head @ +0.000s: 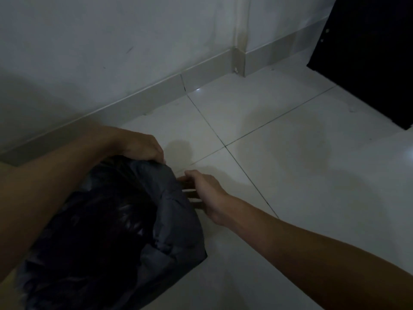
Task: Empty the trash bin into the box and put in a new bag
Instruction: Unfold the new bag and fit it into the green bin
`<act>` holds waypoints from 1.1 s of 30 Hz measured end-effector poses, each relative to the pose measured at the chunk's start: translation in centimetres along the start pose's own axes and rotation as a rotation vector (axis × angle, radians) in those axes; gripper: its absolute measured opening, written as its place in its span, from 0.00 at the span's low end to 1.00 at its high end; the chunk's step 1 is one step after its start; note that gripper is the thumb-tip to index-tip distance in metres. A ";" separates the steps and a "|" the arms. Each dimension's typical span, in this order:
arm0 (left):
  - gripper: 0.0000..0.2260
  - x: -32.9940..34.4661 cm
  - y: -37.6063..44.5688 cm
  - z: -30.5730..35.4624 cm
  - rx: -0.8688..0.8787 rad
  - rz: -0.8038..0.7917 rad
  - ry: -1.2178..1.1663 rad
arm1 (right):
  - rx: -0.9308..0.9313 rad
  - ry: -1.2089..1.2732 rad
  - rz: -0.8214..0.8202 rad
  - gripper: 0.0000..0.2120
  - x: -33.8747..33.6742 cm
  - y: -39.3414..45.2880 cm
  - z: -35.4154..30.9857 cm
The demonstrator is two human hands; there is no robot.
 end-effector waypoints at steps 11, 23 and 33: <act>0.06 0.2 0.0 0.1 0.024 0.043 -0.030 | 0.152 0.073 -0.303 0.06 -1.1 -2.5 3.8; 0.13 -0.3 -4.0 -0.7 0.068 0.529 0.095 | 0.135 0.032 -0.025 0.10 0.9 -2.1 6.0; 0.06 8.3 -19.1 -7.2 0.189 1.014 -0.399 | -0.231 -0.504 0.305 0.12 1.6 -3.0 -2.6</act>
Point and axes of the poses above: each hand's wrist, its own y-axis towards the middle knuckle, its own x-axis out of the palm, z = x × y, the point moved 5 cm from there along y, towards the middle knuckle, and after that the axes turned 13 degrees about -z, right-handed, at the moved point
